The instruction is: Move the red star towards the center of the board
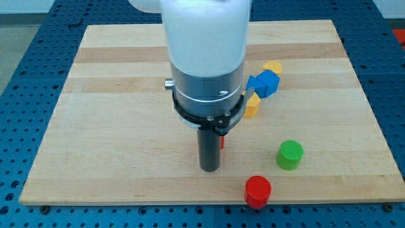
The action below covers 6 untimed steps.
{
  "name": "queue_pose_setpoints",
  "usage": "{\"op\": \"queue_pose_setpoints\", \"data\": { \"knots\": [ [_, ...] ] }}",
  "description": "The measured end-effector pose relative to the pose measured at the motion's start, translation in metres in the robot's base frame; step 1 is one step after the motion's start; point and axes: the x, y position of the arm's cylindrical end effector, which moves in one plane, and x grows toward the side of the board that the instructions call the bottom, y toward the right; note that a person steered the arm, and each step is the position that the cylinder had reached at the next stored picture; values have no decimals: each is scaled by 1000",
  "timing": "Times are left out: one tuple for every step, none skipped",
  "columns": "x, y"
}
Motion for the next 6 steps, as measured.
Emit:
{"op": "queue_pose_setpoints", "data": {
  "knots": [
    [-9,6],
    [-37,-9],
    [-51,-27],
    [-51,-31],
    [-55,-47],
    [-49,-50]
  ]
}}
